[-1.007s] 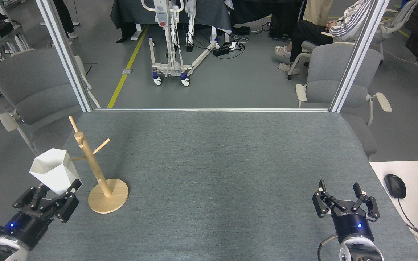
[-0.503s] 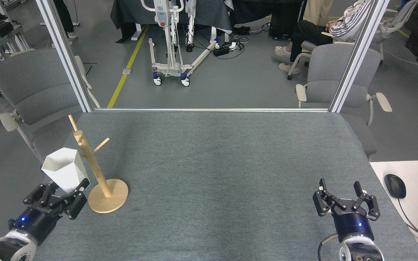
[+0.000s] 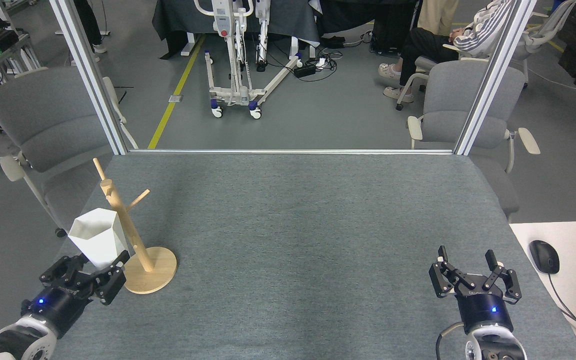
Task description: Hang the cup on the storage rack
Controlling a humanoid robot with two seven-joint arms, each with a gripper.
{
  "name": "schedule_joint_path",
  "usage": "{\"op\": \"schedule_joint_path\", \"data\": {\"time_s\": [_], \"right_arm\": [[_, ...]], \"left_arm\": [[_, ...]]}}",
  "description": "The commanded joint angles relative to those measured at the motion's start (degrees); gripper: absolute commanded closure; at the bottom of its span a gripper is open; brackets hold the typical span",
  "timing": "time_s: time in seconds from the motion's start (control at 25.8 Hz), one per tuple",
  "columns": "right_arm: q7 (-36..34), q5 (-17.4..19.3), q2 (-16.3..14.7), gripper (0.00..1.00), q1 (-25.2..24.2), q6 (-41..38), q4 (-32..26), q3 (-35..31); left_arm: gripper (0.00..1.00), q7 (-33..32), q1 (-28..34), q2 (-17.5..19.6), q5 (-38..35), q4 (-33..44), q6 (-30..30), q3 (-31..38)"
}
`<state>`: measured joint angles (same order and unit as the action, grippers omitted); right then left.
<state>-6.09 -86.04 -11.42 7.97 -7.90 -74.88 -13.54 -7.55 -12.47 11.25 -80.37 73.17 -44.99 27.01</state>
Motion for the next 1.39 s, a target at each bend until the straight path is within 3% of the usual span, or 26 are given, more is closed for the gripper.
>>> {"op": "schedule_joint_path", "data": {"time_s": [0.0,0.39,0.66,1.12,1.36], "right_arm": [[0.0,0.0,0.1,0.01,0.1,0.0,0.0,-0.1],[0.0,0.1,-0.2,0.01,0.1,0.0,0.0,-0.1],[0.0,0.2,-0.4,0.01,0.1,0.0,0.0,-0.1],[0.0,0.2,-0.6,0.01,0.9,-0.1,1.1,-0.2],[0.0,0.2,-0.6,0.01,0.9,-0.1,1.1,-0.2]], "left_arm": [[0.45,0.3,0.0,0.0,0.0,-0.4,0.0,0.0],[0.1,0.4,-0.4,0.0,0.0,-2.5,0.0,0.1],[0.03,0.4,-0.5,0.0,0.0,-4.5,0.0,0.1],[0.03,0.5,-0.4,-0.2,0.0,-8.7,0.0,0.1],[0.03,0.5,-0.2,-2.1,0.0,-11.7,0.0,0.0]]}}
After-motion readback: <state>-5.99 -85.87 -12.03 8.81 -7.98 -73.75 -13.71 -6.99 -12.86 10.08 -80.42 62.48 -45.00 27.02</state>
